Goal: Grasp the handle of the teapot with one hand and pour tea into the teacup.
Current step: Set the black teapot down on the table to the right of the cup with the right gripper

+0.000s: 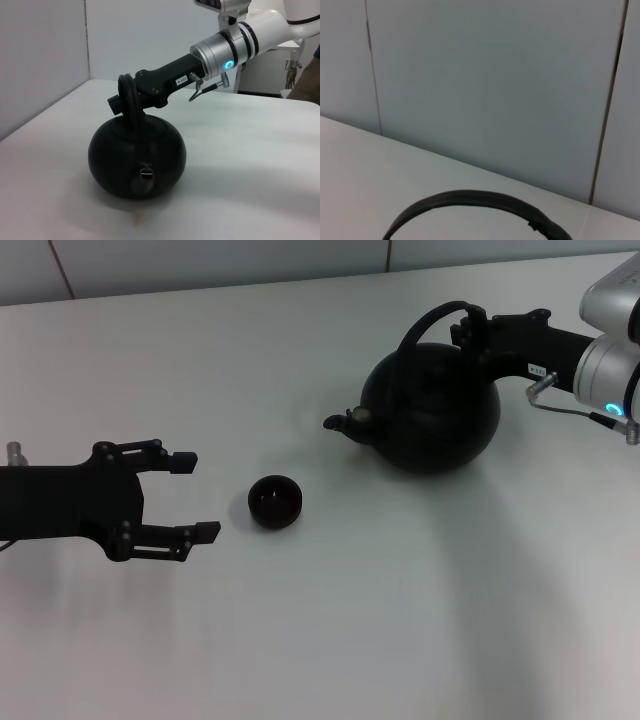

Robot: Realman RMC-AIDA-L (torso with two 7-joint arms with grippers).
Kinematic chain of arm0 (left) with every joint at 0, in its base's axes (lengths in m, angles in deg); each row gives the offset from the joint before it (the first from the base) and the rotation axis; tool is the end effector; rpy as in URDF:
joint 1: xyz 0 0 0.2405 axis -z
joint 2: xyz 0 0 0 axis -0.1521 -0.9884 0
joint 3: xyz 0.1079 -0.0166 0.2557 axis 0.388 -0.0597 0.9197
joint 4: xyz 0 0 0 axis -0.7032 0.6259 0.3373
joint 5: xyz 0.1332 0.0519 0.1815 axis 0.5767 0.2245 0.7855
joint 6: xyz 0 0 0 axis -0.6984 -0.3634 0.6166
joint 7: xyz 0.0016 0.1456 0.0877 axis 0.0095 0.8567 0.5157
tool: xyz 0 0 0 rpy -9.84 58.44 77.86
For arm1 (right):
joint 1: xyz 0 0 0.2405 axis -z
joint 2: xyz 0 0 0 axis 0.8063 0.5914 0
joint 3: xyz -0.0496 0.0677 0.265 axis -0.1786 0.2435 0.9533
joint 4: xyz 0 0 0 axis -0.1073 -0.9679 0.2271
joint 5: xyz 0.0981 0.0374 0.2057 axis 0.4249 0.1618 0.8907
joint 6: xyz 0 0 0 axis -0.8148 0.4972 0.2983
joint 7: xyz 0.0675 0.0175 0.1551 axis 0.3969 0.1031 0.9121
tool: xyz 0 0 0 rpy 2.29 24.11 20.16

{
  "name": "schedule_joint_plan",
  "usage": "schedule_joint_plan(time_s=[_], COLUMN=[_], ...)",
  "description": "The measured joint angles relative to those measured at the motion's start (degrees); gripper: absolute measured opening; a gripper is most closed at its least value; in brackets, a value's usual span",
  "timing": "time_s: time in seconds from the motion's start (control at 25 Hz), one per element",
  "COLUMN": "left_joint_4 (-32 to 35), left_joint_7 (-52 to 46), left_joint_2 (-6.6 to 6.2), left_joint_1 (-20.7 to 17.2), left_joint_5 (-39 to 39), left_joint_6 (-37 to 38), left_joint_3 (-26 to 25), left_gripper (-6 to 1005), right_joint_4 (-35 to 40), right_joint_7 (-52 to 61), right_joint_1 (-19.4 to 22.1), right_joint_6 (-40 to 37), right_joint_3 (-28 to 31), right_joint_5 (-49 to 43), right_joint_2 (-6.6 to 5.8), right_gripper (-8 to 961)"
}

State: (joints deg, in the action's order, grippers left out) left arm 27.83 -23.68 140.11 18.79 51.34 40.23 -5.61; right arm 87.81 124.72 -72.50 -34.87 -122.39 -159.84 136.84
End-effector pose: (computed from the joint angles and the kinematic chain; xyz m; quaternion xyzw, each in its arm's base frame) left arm -0.2648 0.3544 -0.0214 -0.9806 -0.0766 -0.1609 0.0811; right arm 0.3041 0.4272 -0.0218 -0.8582 0.2517 0.1571 0.4188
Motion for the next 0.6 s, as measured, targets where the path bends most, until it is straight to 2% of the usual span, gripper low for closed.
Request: schedule_joint_plan(time_s=[0.56, 0.6], left_joint_4=[0.8, 0.8], left_joint_7=[-0.07, -0.07], left_joint_2=[0.28, 0.27], left_joint_1=[-0.13, -0.11], left_joint_5=[0.0, 0.0], left_joint_6=[0.2, 0.2], left_joint_3=[0.0, 0.0], left_gripper=[860, 860], right_joint_4=[0.05, 0.05], right_joint_7=[0.07, 0.08], right_joint_1=[0.07, 0.07], right_joint_6=[-0.07, -0.07], right_joint_3=[-0.04, -0.03], right_joint_5=[0.02, 0.02], right_joint_2=[-0.11, -0.11], right_gripper=[104, 137])
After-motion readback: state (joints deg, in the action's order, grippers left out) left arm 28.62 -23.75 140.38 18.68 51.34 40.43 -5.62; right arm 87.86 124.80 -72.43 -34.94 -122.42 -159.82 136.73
